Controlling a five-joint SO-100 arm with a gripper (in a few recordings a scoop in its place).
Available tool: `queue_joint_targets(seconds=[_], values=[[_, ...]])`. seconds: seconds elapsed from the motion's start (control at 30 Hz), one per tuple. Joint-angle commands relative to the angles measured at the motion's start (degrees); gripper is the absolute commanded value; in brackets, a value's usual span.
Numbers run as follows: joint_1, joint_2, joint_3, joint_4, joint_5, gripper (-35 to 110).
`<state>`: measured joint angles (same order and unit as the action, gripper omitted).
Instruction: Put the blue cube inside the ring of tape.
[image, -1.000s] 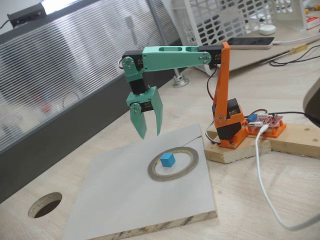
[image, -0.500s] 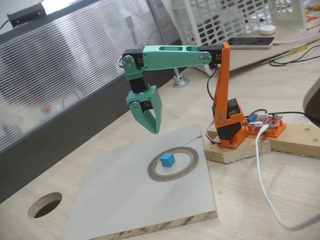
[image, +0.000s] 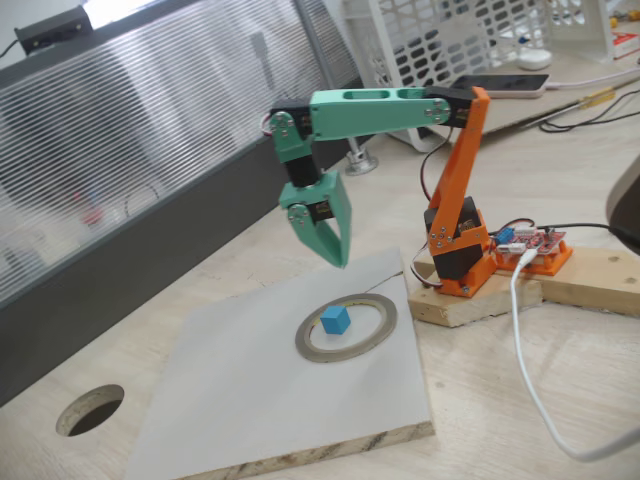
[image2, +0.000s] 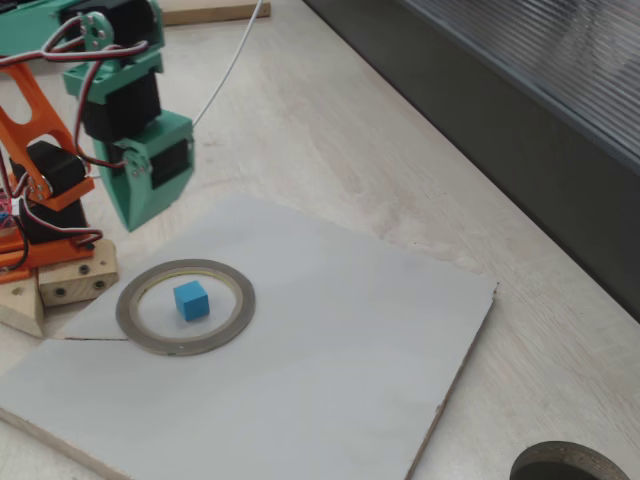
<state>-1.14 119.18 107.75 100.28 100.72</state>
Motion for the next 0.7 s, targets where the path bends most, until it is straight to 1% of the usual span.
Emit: queue_joint_targets(seconds=[0.0, 0.2, 0.4, 0.53, 0.67], values=[[-0.8, 6.8, 5.2, 1.0, 0.4, 0], [-0.8, 13.0, 13.9, 1.1, 0.4, 0], [-0.8, 15.8, 17.8, 1.4, 0.4, 0], [-0.8, 15.8, 18.0, 7.0, 0.4, 0], [-0.8, 15.8, 18.4, 8.0, 0.4, 0]])
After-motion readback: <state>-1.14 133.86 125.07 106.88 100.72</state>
